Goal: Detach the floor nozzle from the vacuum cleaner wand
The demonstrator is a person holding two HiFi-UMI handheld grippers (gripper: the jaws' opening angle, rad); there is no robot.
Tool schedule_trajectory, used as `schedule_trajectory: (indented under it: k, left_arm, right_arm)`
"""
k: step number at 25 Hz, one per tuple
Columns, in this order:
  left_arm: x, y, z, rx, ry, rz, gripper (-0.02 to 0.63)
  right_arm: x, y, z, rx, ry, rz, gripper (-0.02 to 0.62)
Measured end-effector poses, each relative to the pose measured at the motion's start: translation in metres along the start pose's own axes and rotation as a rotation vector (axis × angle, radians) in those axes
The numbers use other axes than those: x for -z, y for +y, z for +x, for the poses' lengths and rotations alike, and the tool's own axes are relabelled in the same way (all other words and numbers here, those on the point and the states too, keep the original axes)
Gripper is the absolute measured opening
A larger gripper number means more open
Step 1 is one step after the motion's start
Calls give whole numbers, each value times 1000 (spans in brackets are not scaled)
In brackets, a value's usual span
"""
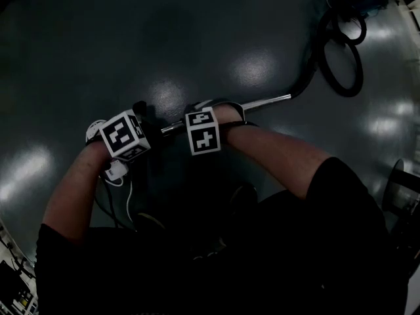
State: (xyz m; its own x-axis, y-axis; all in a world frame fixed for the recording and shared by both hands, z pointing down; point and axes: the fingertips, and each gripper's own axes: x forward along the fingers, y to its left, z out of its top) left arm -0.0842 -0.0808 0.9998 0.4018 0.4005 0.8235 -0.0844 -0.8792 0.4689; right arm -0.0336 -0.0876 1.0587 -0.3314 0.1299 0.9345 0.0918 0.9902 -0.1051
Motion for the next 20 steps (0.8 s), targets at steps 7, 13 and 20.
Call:
schedule_trajectory:
  k: [7, 13, 20]
  left_arm:
    - [5, -26, -6, 148, -94, -254, 176]
    - [1, 6, -16, -388, 68, 265, 170]
    - [5, 11, -19, -310, 13, 177, 161]
  right_arm:
    - [-8, 9, 5, 8, 49, -78, 144]
    - [-7, 8, -8, -119, 30, 61, 143]
    - [-5, 0, -8, -68, 70, 90, 140]
